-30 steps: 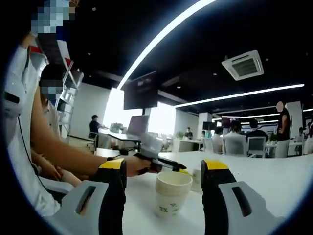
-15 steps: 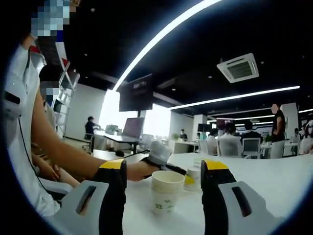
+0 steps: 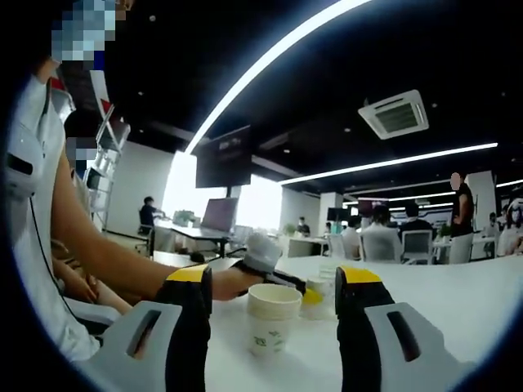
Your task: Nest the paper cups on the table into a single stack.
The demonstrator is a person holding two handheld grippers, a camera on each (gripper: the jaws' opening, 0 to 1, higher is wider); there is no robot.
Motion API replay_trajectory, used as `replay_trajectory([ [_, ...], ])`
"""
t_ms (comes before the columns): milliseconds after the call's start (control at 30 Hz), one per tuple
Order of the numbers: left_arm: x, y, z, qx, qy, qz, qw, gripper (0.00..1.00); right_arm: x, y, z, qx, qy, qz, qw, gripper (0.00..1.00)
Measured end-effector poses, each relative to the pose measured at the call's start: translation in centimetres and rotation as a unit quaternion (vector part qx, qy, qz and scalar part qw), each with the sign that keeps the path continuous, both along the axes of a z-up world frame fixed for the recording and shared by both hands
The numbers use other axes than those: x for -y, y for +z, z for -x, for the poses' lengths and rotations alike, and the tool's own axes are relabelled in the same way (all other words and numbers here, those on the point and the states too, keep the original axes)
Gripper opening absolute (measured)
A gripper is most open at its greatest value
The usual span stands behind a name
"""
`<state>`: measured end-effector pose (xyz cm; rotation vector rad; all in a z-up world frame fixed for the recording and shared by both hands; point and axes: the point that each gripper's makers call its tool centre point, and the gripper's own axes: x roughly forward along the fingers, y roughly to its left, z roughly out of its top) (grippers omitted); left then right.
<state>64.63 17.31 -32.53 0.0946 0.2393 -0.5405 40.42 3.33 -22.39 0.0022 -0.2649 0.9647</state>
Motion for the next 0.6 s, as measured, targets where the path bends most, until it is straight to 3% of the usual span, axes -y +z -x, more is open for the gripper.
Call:
replay_trajectory([
  [33, 0.0, 0.2, 0.1, 0.001, -0.001, 0.002, 1.0, 0.41, 0.0, 0.0, -0.1, -0.001, 0.001, -0.001, 1.0, 0.64],
  [67, 0.0, 2.0, 0.8, 0.015, -0.006, 0.014, 0.9998, 0.41, -0.1, 0.0, -0.1, -0.001, 0.002, -0.002, 1.0, 0.64],
  [200, 0.3, 6.5, 3.1, 0.047, -0.024, 0.042, 0.9977, 0.41, -0.8, 0.1, -0.4, -0.002, 0.008, -0.008, 0.9999, 0.63],
  [300, 1.1, 8.8, 5.3, 0.054, -0.042, 0.066, 0.9955, 0.41, -1.1, 0.5, -0.5, 0.004, 0.008, -0.013, 0.9999, 0.6],
  [367, 2.1, 12.3, 9.2, 0.075, -0.069, 0.104, 0.9894, 0.41, -1.3, 0.7, -0.5, 0.006, 0.01, -0.018, 0.9998, 0.59],
  [467, 2.6, 14.6, 12.1, 0.09, -0.088, 0.124, 0.9843, 0.41, -1.5, 0.8, -0.7, 0.009, 0.01, -0.02, 0.9997, 0.57],
  [600, 3.4, 16.2, 15.7, 0.094, -0.113, 0.158, 0.9765, 0.41, -2.1, 1.3, -0.8, 0.011, 0.014, -0.026, 0.9995, 0.56],
])
